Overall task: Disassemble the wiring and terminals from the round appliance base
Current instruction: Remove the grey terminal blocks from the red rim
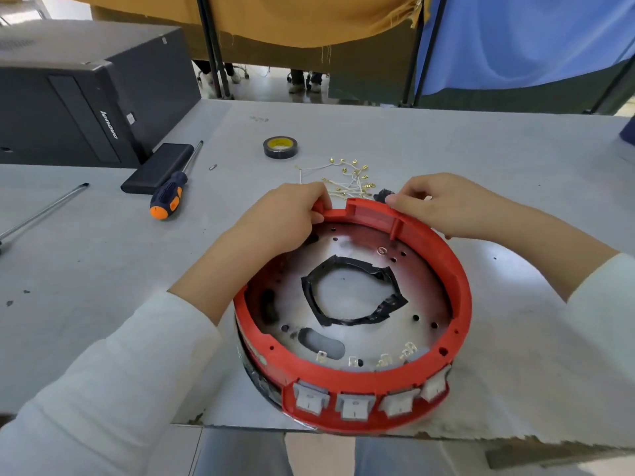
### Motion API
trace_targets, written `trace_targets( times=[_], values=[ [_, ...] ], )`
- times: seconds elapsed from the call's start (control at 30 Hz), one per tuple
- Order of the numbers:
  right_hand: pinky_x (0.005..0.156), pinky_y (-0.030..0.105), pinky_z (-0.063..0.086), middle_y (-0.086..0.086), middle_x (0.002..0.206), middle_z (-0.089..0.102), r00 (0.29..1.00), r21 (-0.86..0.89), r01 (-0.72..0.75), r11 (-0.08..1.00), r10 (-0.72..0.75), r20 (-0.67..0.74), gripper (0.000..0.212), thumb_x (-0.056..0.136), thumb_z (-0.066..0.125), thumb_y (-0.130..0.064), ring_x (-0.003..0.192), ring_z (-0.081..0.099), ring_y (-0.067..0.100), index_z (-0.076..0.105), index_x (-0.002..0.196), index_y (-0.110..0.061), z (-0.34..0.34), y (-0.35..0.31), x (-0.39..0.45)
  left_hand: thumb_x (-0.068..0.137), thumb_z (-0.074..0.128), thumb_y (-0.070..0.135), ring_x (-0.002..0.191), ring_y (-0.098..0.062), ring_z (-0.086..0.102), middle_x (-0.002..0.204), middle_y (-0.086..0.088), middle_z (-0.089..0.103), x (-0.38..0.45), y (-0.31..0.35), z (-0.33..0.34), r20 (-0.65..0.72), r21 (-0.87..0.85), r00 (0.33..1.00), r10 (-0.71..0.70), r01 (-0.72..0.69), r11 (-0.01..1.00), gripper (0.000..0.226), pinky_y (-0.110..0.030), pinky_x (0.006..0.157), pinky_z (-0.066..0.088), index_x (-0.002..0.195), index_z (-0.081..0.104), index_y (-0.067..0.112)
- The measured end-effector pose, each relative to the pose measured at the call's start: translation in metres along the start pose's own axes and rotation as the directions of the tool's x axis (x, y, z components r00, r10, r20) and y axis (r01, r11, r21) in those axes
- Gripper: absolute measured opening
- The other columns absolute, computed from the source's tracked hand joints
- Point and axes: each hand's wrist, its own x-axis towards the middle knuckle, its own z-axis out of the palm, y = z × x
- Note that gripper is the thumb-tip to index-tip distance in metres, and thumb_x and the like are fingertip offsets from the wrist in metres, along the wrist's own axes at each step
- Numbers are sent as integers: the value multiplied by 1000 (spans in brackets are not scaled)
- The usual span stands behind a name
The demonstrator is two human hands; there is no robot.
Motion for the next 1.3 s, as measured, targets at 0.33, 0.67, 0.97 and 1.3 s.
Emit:
trace_targets(
  times=[0.33, 0.67, 0.97, 1.3],
  values=[
    [53, 26, 54, 11, 93, 69, 975, -364, -28, 931, 105, 194, 16, 94, 47, -17, 56, 67, 20, 52, 108, -12, -1, -22, -29, 98, 45, 30, 114, -31, 49, 130, -14, 51, -39, -5, -14, 26, 56, 960, -279, 277, 959, 41, -30, 82, 34, 135, 38, 15],
    [68, 32, 39, 1, 111, 64, 974, -571, 165, 805, -223, -34, 21, 94, 49, -29, 101, 57, 26, 58, 113, -31, 8, -23, -8, 90, 57, 39, 134, -28, 33, 149, -8, 30, -36, 30, -19, 3, 99, 1000, -23, 23, 995, 71, -38, 107, 29, 147, 19, 22],
    [84, 35, 47, -7, 114, 63, 989, -388, 146, 910, -136, 53, 37, 85, 63, -44, 101, 55, 17, 58, 120, -33, 1, -24, -14, 88, 39, 2, 109, -35, 54, 124, -10, 58, -28, 25, 0, -20, 289, 1000, -24, 29, 957, 50, -40, 87, 46, 134, 37, 21],
    [80, 34, 47, -5, 116, 60, 996, -398, 90, 913, -87, 25, 38, 86, 60, -43, 104, 56, 21, 54, 120, -27, -2, -29, -21, 89, 47, 3, 90, -33, 51, 94, -13, 51, -54, 16, -9, -16, 447, 950, -311, 285, 848, 76, -34, 72, 39, 148, 0, 8]
  ],
)
